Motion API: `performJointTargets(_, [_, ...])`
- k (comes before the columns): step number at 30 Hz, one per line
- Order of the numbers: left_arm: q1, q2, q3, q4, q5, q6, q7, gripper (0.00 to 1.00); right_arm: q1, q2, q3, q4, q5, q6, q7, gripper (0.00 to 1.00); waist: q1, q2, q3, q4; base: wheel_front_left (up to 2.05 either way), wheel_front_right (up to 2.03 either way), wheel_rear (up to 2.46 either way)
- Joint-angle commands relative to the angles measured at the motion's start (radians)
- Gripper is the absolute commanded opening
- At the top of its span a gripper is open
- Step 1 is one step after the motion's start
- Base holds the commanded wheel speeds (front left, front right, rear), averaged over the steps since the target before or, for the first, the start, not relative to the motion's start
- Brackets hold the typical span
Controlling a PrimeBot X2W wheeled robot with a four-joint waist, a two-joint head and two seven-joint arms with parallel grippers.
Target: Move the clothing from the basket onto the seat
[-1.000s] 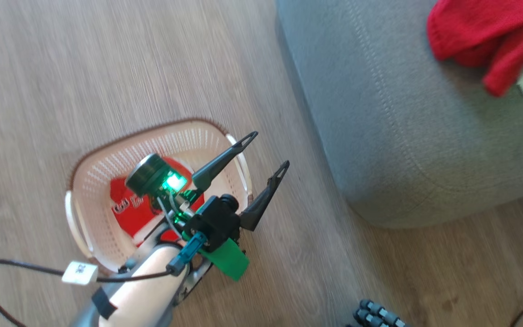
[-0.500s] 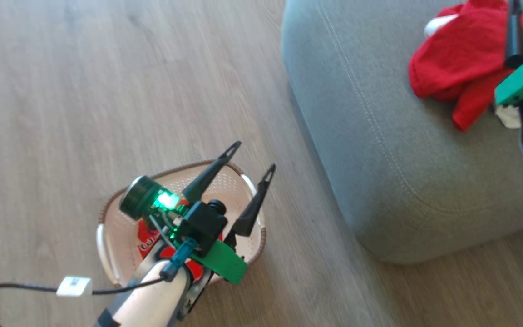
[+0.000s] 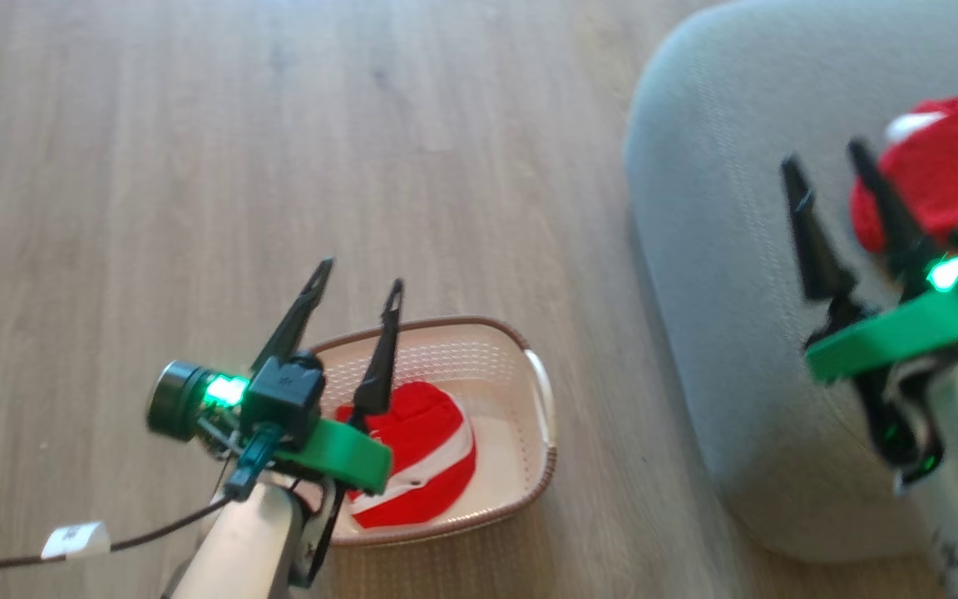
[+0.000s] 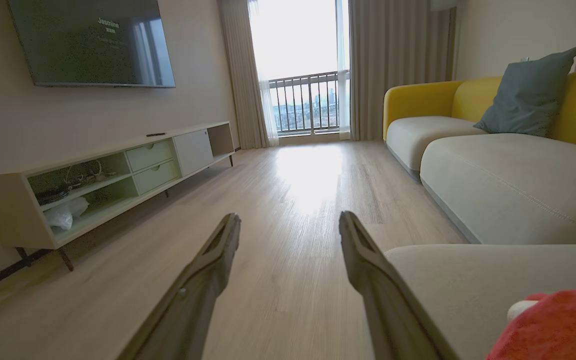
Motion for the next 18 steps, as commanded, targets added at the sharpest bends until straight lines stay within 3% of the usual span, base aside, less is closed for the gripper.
performJointTargets(1, [-0.009,-0.004,0.051,-0.024,0.010,0.017,-0.005,1.00,0.018,0.006,0.015,-0.042,-0.014,0.000,-0.009,1.00,0.0001,-0.0001,-0.021,0.041,0.00,0.00,0.00])
performJointTargets(5, [0.015,-0.019,0.115,-0.019,-0.005,0.052,-0.005,1.00,0.093,0.039,0.025,-0.052,-0.051,0.000,-0.009,1.00,0.0001,-0.0001,-0.034,0.084,0.00,0.00,0.00])
performJointTargets(10, [0.046,-0.029,0.151,-0.012,-0.021,0.046,-0.005,1.00,0.170,0.110,-0.008,-0.052,-0.077,0.000,-0.009,1.00,0.0001,-0.0001,-0.055,0.123,0.00,0.00,0.00])
performJointTargets(18, [0.089,-0.034,0.170,0.000,-0.006,0.072,-0.005,1.00,0.275,0.205,-0.083,-0.056,-0.143,0.000,-0.009,1.00,0.0001,-0.0001,-0.068,0.149,0.00,0.00,0.00])
